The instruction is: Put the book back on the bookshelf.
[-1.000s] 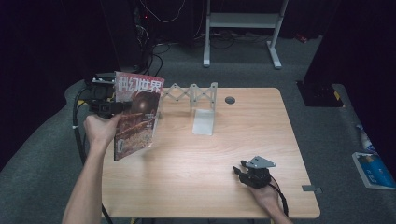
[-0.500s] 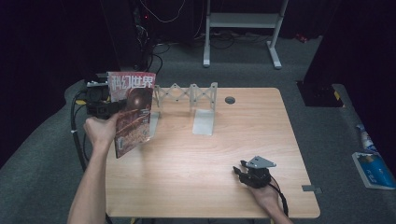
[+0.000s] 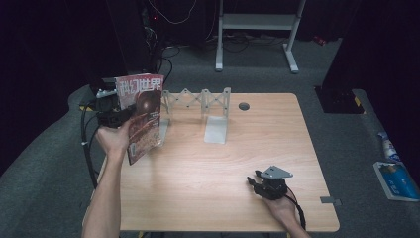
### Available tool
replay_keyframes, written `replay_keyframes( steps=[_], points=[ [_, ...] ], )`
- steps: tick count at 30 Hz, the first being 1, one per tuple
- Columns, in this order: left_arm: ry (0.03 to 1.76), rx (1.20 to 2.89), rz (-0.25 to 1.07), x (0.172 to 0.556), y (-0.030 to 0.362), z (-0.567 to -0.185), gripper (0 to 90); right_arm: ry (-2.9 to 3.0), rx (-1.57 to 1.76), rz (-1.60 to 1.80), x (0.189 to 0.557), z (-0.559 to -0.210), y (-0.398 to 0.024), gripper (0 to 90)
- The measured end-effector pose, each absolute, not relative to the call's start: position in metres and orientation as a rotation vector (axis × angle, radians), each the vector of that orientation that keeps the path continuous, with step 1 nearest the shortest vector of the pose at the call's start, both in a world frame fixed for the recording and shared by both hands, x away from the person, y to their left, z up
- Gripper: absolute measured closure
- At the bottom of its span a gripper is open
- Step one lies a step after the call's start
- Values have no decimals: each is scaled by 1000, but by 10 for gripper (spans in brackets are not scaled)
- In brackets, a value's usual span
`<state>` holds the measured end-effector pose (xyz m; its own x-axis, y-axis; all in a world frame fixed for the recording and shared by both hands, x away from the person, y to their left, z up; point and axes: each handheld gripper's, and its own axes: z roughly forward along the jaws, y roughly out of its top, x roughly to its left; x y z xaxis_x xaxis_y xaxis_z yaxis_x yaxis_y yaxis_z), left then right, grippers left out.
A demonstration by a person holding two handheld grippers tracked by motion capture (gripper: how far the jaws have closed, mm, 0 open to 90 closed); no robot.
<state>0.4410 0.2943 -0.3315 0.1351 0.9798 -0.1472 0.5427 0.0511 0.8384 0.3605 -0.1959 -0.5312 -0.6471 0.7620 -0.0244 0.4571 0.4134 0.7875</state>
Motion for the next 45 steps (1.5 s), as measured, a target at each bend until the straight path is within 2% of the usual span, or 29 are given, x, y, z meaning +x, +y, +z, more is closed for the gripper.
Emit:
replay_keyframes(
  steps=[33, 45],
  points=[
    [1468, 1429, 767, 463, 275, -370, 836, 2290, 1046, 1103, 360, -531, -196, 553],
    [1457, 1475, 750, 467, 273, -376, 830, 2289, 1047, 1103, 360, -531, -196, 553]
  ],
)
